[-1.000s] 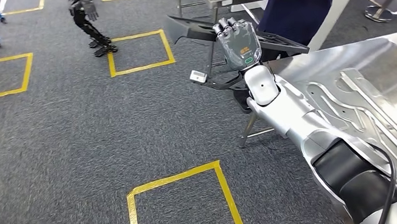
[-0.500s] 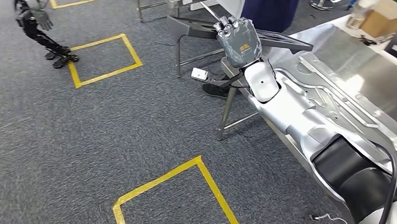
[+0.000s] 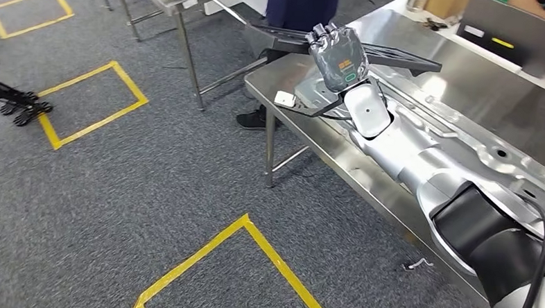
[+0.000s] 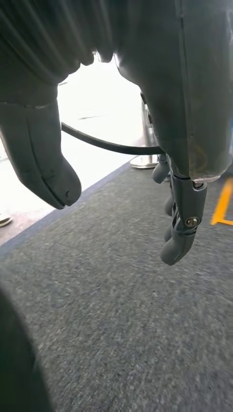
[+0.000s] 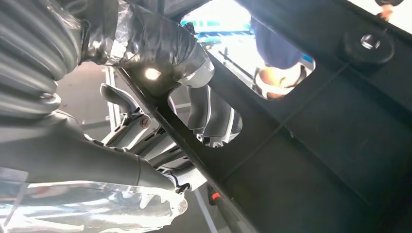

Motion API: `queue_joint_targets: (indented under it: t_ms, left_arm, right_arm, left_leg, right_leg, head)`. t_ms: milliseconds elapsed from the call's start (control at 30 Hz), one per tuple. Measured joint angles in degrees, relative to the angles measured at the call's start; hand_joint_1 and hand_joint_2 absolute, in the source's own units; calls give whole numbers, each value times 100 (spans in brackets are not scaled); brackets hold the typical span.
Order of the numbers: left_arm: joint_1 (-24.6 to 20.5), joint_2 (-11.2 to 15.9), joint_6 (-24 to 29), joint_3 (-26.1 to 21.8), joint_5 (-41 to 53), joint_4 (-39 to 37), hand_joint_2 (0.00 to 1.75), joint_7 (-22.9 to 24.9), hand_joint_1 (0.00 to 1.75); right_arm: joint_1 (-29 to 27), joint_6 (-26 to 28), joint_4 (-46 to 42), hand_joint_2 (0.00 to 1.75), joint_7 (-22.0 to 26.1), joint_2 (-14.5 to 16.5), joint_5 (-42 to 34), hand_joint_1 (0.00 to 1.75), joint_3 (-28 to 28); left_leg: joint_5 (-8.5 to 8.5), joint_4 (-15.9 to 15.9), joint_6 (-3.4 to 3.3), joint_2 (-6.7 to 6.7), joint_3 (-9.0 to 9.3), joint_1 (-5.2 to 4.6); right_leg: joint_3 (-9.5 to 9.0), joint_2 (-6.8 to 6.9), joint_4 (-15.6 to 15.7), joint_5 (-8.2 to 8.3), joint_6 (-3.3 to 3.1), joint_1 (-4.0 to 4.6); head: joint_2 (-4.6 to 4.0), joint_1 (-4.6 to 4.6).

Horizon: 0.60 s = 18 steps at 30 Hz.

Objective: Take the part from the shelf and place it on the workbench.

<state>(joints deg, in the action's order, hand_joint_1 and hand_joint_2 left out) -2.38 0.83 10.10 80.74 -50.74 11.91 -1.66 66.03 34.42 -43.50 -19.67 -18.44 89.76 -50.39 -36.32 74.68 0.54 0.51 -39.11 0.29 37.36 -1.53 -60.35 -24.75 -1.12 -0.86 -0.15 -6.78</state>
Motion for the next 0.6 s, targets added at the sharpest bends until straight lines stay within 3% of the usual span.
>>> queue_joint_targets:
  t_ms: [33, 67, 100, 167, 233, 300, 333, 400, 433, 500, 533, 567, 600]
  left_arm:
    - [3, 0, 0, 0, 1, 0, 175, 1, 0]
    - [5, 0, -1, 0, 1, 0, 175, 2, 0]
    - [8, 0, -2, 0, 2, 0, 175, 3, 0]
    - [16, 5, -4, 0, 3, 0, 175, 7, 0]
    - [19, 11, -4, 0, 4, 0, 175, 9, 0]
    - [12, 6, -4, 0, 5, 1, 175, 9, 0]
    - [7, 3, -4, 1, 5, 1, 175, 9, 0]
    - [7, -2, -4, 1, 7, 2, 175, 9, 0]
    - [13, 0, -4, 1, 7, 2, 175, 9, 0]
    - [26, -2, -4, 0, 7, 2, 175, 9, 0]
    - [29, -5, -4, 0, 7, 2, 175, 9, 0]
    - [28, -9, -4, 0, 7, 2, 175, 9, 0]
    - [26, -15, -4, 0, 7, 2, 175, 9, 0]
  right_arm:
    - [-3, 0, 15, 175, 10, 5, 1, 175, -9]
    - [-5, 0, 28, 175, 16, 8, 1, 175, -19]
    - [-5, 0, 39, 175, 19, 8, 1, 175, -27]
    - [-4, 0, 57, 175, 16, 8, 1, 175, -35]
    - [-7, 0, 77, 175, 13, 15, 1, 175, -39]
    - [-13, 1, 96, 175, 14, 14, 1, 175, -42]
    - [-12, 1, 103, 175, 14, 6, 1, 175, -43]
    - [1, 3, 112, 175, 12, -4, 1, 175, -43]
    - [5, 4, 116, 175, 12, -5, 1, 175, -43]
    - [-6, 5, 130, 175, 13, -3, 1, 175, -45]
    - [-15, 4, 138, 175, 14, -3, 1, 175, -46]
    - [-20, 4, 145, 175, 15, -3, 1, 175, -47]
    - [-18, 4, 149, 175, 15, -3, 1, 175, -47]
  left_leg:
    - [37, 113, -15, -14, -72, -1]
    - [192, -21, -40, -33, -33, -2]
    - [426, -359, -73, -91, 98, -4]
    - [798, -1158, -141, -409, 423, 6]
    - [892, -1520, -176, -613, 582, 4]
    - [924, -1598, -207, -486, 625, 1]
    - [959, -1664, -236, -399, 652, 9]
    - [1029, -1788, -296, -223, 698, 28]
    - [1040, -1808, -311, -141, 703, 20]
    - [1034, -1798, -315, 18, 690, 15]
    - [1023, -1786, -311, 100, 686, 16]
    - [1007, -1771, -303, 179, 685, 19]
    - [984, -1746, -289, 253, 688, 23]
  right_leg:
    - [-1, -92, -2, 2, -2, 9]
    - [-5, -180, -4, 3, -2, 13]
    - [-9, -267, -6, 6, 2, 15]
    - [-1, -420, -8, 21, 29, 7]
    - [36, -568, 11, 61, 95, -25]
    - [64, -709, 60, 111, 184, -50]
    - [79, -634, 54, 99, 216, -39]
    - [217, -257, -230, -115, 256, -1]
    - [360, -41, -554, -304, 271, 4]
    - [664, 109, -1246, -598, 312, -19]
    - [720, 127, -1393, -612, 332, -34]
    - [658, 149, -1312, -519, 350, -46]
    - [479, 202, -1007, -346, 363, -54]
  head:
    - [0, 0]
    - [0, 0]
    - [0, 0]
    - [0, -2]
    - [0, -1]
    - [0, 1]
    - [0, -4]
    - [0, -8]
    - [0, -10]
    - [0, -9]
    - [0, -8]
    - [0, -9]
    - [0, -9]
